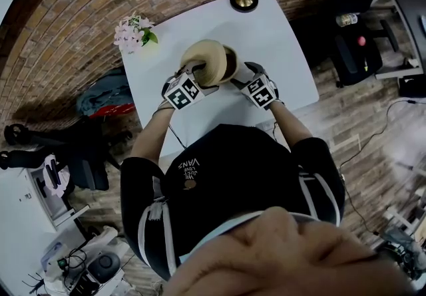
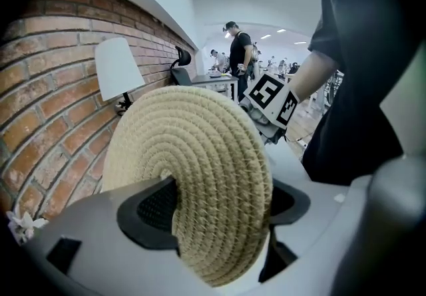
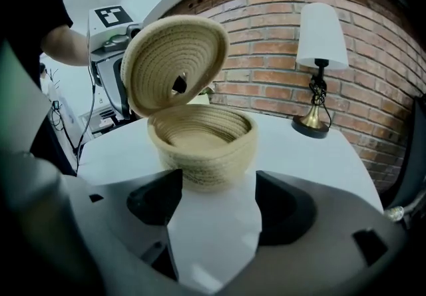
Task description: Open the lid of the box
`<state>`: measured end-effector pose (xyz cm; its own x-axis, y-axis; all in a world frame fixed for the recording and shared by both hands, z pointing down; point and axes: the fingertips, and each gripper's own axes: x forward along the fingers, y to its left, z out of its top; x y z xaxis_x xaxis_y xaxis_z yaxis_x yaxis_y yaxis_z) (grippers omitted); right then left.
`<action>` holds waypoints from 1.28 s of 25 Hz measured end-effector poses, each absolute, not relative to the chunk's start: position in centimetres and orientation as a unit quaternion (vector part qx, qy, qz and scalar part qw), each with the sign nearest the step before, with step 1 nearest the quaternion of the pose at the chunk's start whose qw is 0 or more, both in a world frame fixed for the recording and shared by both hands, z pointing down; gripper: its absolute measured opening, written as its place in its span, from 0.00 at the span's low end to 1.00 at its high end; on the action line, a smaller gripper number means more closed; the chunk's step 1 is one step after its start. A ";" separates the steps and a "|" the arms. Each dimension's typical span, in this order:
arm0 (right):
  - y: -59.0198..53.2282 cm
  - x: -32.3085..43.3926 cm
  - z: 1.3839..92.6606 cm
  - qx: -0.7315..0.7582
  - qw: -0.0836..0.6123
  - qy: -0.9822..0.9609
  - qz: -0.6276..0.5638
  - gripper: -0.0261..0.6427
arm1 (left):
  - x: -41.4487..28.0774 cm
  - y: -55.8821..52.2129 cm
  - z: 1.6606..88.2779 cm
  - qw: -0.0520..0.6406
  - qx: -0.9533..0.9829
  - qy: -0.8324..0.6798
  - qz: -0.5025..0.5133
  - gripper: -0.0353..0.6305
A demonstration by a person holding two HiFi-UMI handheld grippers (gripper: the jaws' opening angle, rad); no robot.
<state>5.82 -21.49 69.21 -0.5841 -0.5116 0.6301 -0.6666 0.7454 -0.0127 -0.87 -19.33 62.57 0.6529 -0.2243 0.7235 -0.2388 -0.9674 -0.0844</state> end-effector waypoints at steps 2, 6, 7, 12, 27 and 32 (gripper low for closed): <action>-21.3 5.8 68.9 0.345 0.303 -0.878 0.135 0.51 | -1.2 -19.2 62.1 0.008 0.913 -0.130 0.386 0.62; -20.9 6.3 68.0 0.380 0.279 -0.866 0.168 0.51 | -2.2 -19.0 61.6 0.012 0.918 -0.141 0.371 0.62; -20.8 6.5 67.8 0.390 0.273 -0.862 0.174 0.51 | -2.3 -18.9 61.5 0.015 0.920 -0.144 0.364 0.62; -20.5 6.9 66.9 0.429 0.238 -0.850 0.192 0.51 | -3.2 -18.4 60.4 0.020 0.928 -0.152 0.340 0.62; -18.5 6.1 63.0 0.508 0.169 -0.819 0.206 0.49 | -6.8 -16.3 59.1 0.044 0.941 -0.186 0.279 0.61; -17.5 6.0 62.0 0.540 0.149 -0.804 0.200 0.32 | -8.1 -15.5 58.8 0.049 0.943 -0.204 0.258 0.61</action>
<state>5.99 -17.52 62.03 -0.3722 -0.8082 0.4564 -0.9278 0.3366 -0.1606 -8.05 -15.48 58.75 0.7834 -0.3592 0.5073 -0.4100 -0.9120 -0.0125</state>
